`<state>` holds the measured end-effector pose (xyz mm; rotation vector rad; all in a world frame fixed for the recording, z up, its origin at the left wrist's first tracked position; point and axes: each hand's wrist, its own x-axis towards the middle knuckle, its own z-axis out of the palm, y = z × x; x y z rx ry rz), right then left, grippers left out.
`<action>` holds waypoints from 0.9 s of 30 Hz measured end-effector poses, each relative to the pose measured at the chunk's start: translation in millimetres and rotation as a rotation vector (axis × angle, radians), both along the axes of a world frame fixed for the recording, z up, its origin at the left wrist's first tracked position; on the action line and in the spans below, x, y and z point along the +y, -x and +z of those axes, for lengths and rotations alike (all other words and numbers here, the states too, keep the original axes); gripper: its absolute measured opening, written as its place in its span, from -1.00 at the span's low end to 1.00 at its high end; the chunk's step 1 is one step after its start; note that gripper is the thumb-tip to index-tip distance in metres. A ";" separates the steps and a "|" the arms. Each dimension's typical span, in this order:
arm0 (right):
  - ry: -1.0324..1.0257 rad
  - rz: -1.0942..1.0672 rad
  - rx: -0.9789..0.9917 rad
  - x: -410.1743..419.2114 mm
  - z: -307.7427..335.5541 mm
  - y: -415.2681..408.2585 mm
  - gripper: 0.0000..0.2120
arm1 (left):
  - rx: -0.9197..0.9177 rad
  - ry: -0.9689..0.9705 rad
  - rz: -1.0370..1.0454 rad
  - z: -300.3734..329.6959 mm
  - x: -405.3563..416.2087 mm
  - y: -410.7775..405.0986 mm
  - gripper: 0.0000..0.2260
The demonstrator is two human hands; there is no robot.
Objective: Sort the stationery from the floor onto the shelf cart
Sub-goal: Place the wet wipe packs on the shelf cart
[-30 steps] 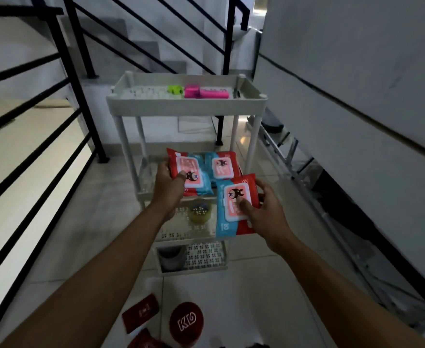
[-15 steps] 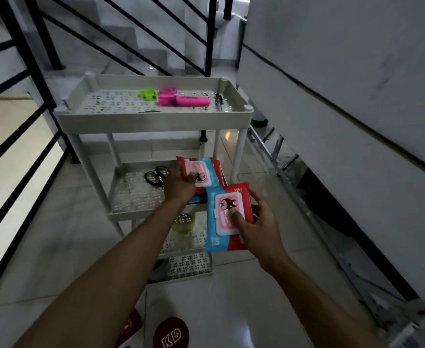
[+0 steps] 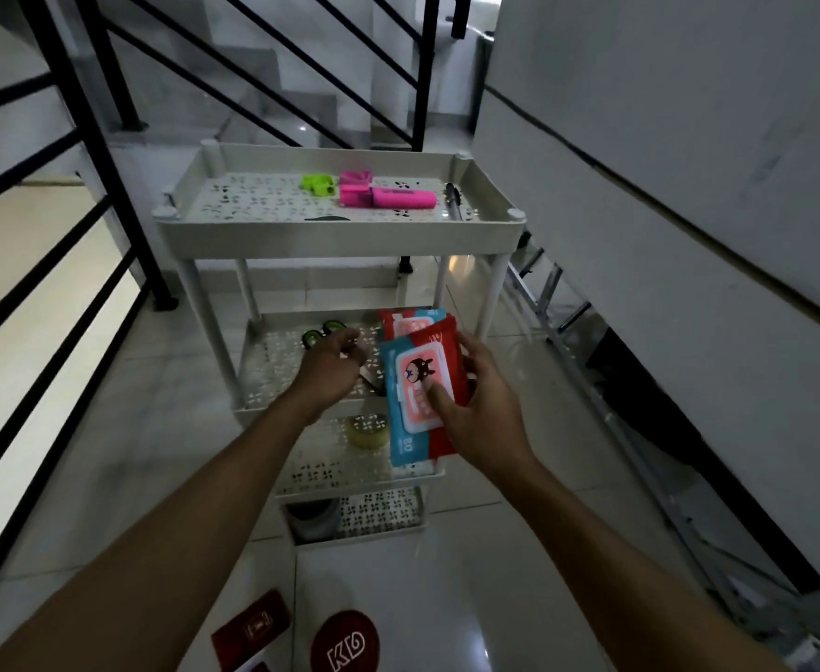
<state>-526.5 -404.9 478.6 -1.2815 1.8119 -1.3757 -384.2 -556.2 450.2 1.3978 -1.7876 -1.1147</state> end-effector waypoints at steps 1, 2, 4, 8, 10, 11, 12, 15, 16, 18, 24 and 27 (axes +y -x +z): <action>0.015 0.007 0.032 -8.6 4.5 -3.3 -0.41 | -0.045 0.047 0.008 -0.1 -0.4 -9.0 -0.69; 0.029 0.007 0.070 -19.1 8.9 -6.4 -0.40 | -0.074 0.090 0.009 -0.7 -0.7 -18.5 -0.71; 0.052 -0.010 0.174 -39.7 17.7 -11.9 -0.42 | -0.115 0.187 -0.016 -1.8 2.0 -35.8 -0.73; 0.049 -0.062 0.486 -75.6 29.9 -13.0 -0.55 | -0.310 0.445 -0.106 -7.8 11.2 -66.9 -0.63; 0.020 -0.052 0.629 -85.7 26.0 -6.4 -0.63 | -0.389 0.530 -0.157 -9.9 15.7 -76.2 -0.58; 0.014 -0.052 0.699 -86.2 23.4 -4.9 -0.70 | -0.411 0.549 -0.180 -10.6 17.3 -79.6 -0.56; 0.015 -0.058 0.819 -84.9 21.7 -4.9 -0.77 | -0.420 0.558 -0.193 -11.0 18.3 -82.0 -0.56; -0.160 0.019 0.965 -80.5 11.0 1.4 -0.74 | -0.405 0.544 -0.174 -10.6 20.0 -86.1 -0.55; -0.272 0.036 1.045 -80.0 6.9 2.5 -0.65 | -0.393 0.539 -0.165 -9.8 20.2 -86.7 -0.56; -0.367 0.054 1.108 -80.2 2.9 0.7 -0.37 | -0.385 0.533 -0.161 -8.8 19.7 -87.4 -0.56; -0.358 0.175 1.158 -79.3 -9.2 -0.9 -0.12 | -0.380 0.513 -0.161 -9.8 18.9 -85.6 -0.55; -0.359 0.181 1.126 -81.4 -17.7 -2.0 -0.26 | -0.372 0.514 -0.168 -10.9 19.3 -84.9 -0.57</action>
